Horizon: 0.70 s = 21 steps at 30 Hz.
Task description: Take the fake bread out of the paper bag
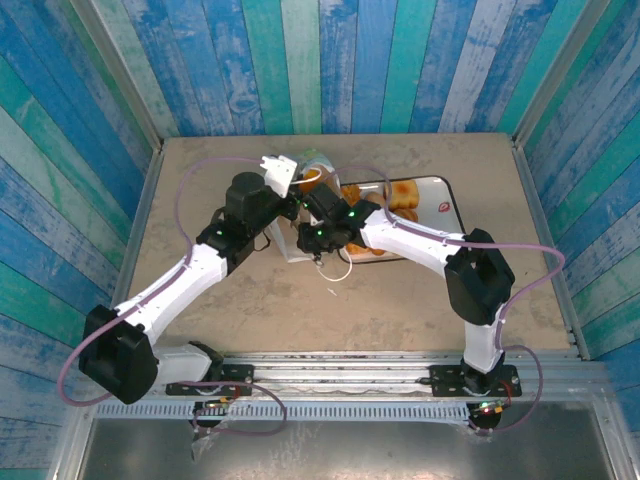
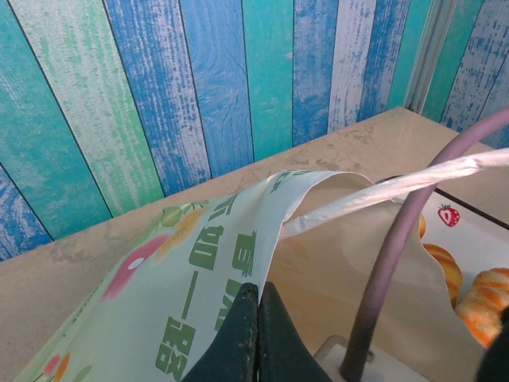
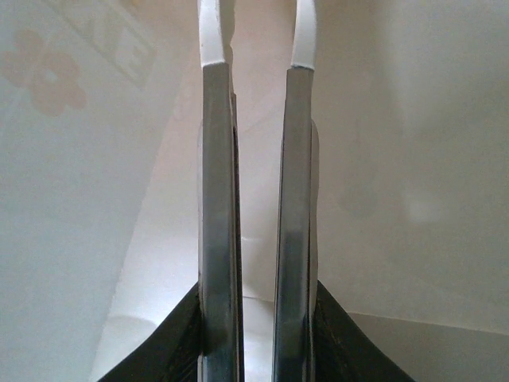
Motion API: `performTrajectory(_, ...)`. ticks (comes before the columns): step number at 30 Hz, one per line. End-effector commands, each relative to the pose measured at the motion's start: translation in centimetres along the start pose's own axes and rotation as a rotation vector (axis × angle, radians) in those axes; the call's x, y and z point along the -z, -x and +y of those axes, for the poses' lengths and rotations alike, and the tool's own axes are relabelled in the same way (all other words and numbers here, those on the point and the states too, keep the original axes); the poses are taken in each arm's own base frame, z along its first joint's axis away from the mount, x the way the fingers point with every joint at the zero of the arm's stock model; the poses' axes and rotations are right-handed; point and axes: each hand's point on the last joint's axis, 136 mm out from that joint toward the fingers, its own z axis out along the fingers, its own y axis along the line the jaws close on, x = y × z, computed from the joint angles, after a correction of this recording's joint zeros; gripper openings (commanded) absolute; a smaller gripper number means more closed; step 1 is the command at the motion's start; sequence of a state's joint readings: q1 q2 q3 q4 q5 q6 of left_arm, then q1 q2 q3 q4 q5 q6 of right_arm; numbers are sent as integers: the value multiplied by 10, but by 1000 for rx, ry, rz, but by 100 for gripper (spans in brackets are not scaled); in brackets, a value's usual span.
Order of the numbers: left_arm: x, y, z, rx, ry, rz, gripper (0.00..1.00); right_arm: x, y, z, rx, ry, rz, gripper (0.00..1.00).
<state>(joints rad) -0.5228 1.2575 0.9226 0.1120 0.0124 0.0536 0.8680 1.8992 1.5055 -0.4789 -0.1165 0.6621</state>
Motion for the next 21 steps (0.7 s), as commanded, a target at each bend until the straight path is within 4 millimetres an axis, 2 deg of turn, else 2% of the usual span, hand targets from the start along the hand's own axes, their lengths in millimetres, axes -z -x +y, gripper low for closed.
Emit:
performTrajectory(1, -10, -23, -9, -14, -15, 60, 0, 46, 38, 36, 8, 125, -154, 1)
performTrajectory(4, -12, -26, 0, -6, 40, 59, 0, 48, 33, 34, -2, 123, -141, 1)
performTrajectory(10, -12, -31, 6, -18, 78, 67, 0, 50, 31, 33, -11, 114, -122, 1)
performTrajectory(16, -8, -27, 14, -15, 126, 51, 0, 63, 28, 37, 5, 130, -116, 1)
performTrajectory(21, -7, -25, 21, -3, 167, 46, 0, 69, 18, 28, 19, 103, -97, 1)
